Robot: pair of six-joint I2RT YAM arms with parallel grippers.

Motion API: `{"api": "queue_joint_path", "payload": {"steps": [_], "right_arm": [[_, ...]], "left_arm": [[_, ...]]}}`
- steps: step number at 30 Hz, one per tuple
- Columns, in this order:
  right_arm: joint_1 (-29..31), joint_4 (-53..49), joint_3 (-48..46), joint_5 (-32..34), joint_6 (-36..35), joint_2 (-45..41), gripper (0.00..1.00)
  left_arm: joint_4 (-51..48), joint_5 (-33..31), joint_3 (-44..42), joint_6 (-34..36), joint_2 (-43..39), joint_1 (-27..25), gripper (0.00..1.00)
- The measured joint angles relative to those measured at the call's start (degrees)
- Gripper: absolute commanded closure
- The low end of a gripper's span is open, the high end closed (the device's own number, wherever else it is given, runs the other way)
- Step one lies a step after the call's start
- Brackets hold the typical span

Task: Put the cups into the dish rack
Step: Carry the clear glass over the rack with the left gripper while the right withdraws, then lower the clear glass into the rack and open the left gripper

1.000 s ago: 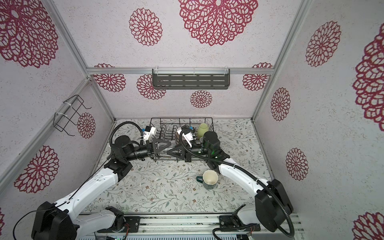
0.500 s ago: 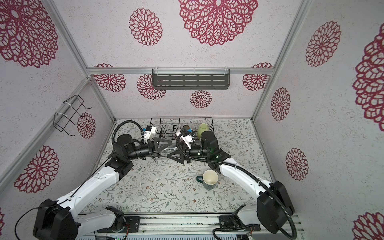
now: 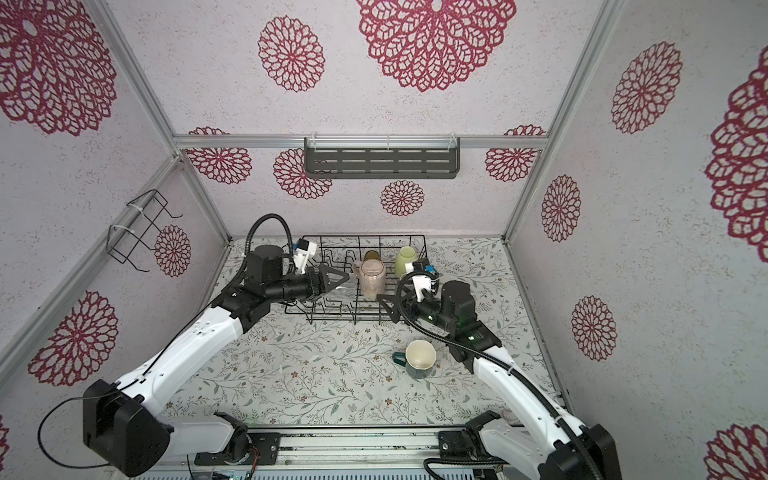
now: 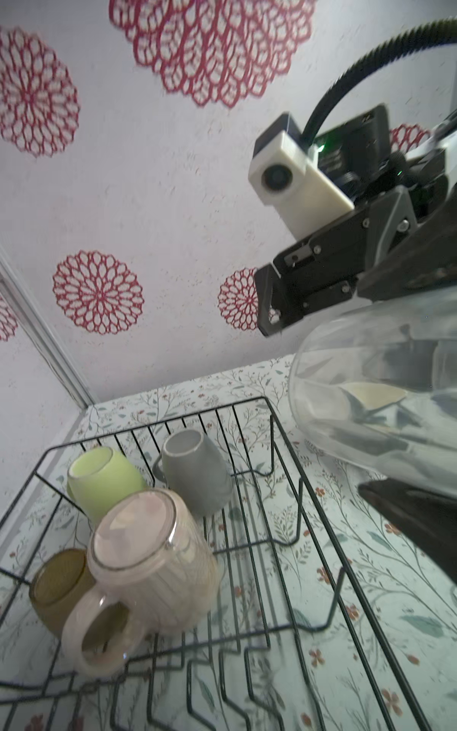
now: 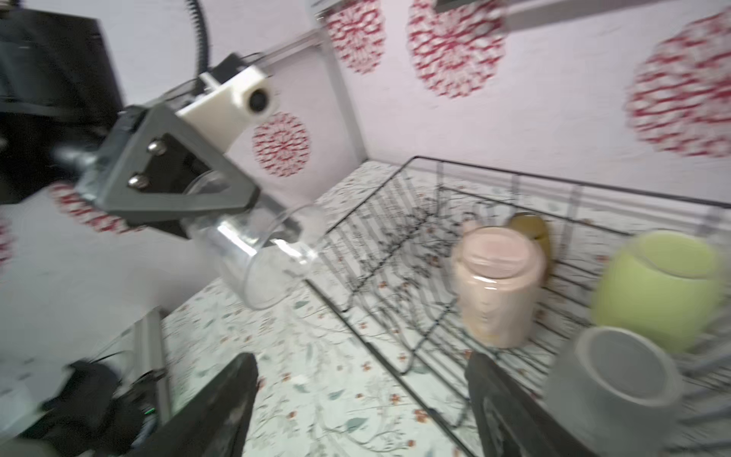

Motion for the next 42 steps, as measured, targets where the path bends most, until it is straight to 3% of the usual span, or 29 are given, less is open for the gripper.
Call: {"api": "queue_joint_path", "payload": {"steps": [6, 15, 28, 35, 42], "right_arm": [[-0.61, -4.96, -1.29, 20.9, 1.33, -2.23, 0.01], [-2.19, -8.04, -2.91, 35.04, 4.42, -2.38, 0.01], [-3.26, -8.22, -4.02, 37.99, 5.86, -2.84, 0.01], [-3.56, -8.31, -5.03, 38.1, 5.81, -3.93, 0.01], [-3.96, -8.57, -6.03, 38.14, 5.86, -4.04, 0.01]], "left_arm": [[-12.41, -9.92, 9.4, 8.13, 7.32, -4.24, 0.41], [-25.31, -22.34, 23.67, 14.58, 22.08, -7.15, 0.4], [-27.63, -28.57, 34.42, 15.43, 34.58, -9.09, 0.43], [-28.0, -32.5, 35.19, 14.84, 40.5, -10.29, 0.43], [-27.63, -33.66, 35.45, 13.9, 42.45, -11.47, 0.35]]}}
